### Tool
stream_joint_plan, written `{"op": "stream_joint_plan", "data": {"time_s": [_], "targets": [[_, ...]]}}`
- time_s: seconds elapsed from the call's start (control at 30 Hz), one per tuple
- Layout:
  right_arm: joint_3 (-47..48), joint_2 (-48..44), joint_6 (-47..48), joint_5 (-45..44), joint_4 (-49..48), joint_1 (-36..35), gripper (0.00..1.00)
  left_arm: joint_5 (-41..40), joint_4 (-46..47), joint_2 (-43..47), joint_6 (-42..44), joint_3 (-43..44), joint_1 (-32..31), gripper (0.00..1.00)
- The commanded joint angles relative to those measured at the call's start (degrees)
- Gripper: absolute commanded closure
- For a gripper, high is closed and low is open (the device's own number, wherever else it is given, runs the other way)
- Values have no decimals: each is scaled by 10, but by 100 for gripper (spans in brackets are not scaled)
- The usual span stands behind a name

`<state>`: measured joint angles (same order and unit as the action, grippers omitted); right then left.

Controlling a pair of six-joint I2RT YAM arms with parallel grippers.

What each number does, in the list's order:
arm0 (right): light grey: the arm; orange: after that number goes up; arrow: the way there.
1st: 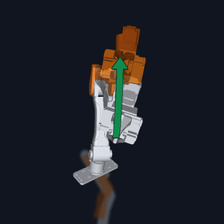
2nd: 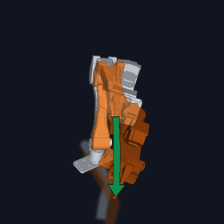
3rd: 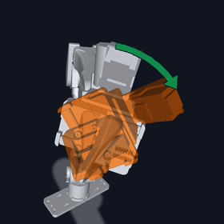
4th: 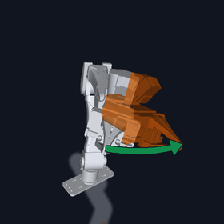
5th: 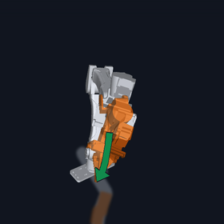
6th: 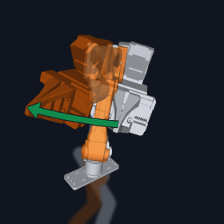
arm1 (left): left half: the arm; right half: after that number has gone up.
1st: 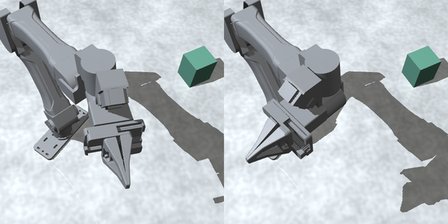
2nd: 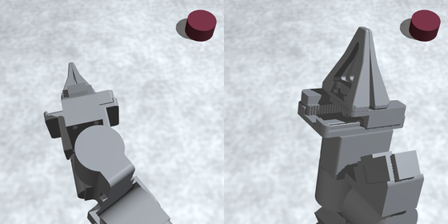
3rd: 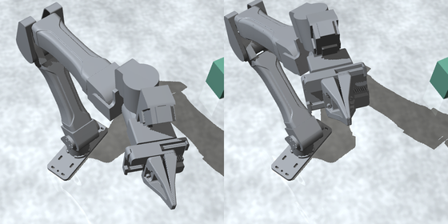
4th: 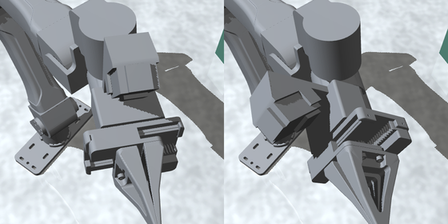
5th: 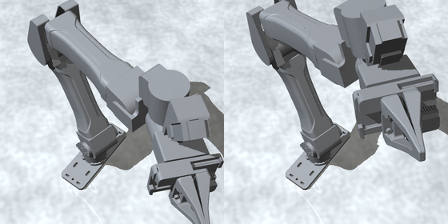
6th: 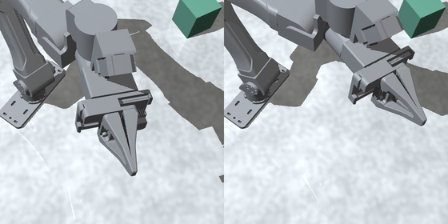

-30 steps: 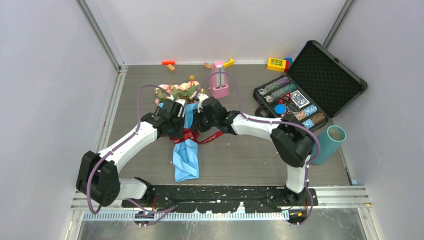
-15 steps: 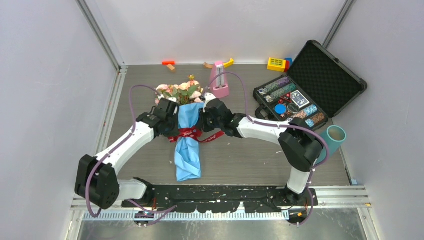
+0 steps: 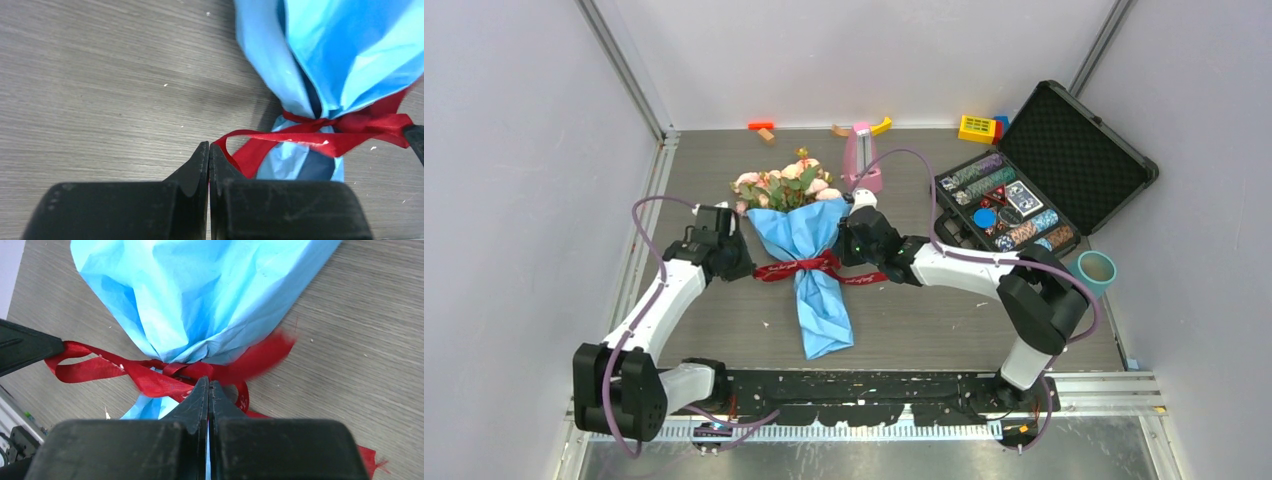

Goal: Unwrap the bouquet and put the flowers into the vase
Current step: Untie the ribbon from the wrapping paper.

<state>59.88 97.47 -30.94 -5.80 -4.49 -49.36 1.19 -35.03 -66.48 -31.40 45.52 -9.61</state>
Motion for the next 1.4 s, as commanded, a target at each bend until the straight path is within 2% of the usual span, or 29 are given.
{"op": "stream_joint_plan", "data": {"time_s": [0.0, 0.4, 0.53, 0.6, 0.77, 0.87, 1.17, 1.37], "targets": [[-17, -43, -38, -66, -32, 6, 100, 23, 25, 23, -24, -19, 34, 100], [-40, -49, -74, -89, -14, 16, 100, 21, 25, 59, -54, -60, 122, 100], [-43, -48, -69, -74, -21, 17, 100, 31, 17, 64, -47, -56, 132, 99], [-44, -49, -62, -62, -23, 17, 100, 40, 13, 64, -35, -47, 133, 87], [-53, -57, -49, -52, -25, 17, 98, 60, 5, 70, 4, -8, 129, 42], [-60, -61, -46, -49, -28, 19, 96, 60, 3, 69, 24, 19, 103, 30], [-64, -63, -50, -43, -37, 23, 94, 40, 40, -27, 35, 70, -125, 19], [-70, -71, -51, -47, -36, 27, 93, 36, 45, -84, 17, 84, -162, 18]]}}
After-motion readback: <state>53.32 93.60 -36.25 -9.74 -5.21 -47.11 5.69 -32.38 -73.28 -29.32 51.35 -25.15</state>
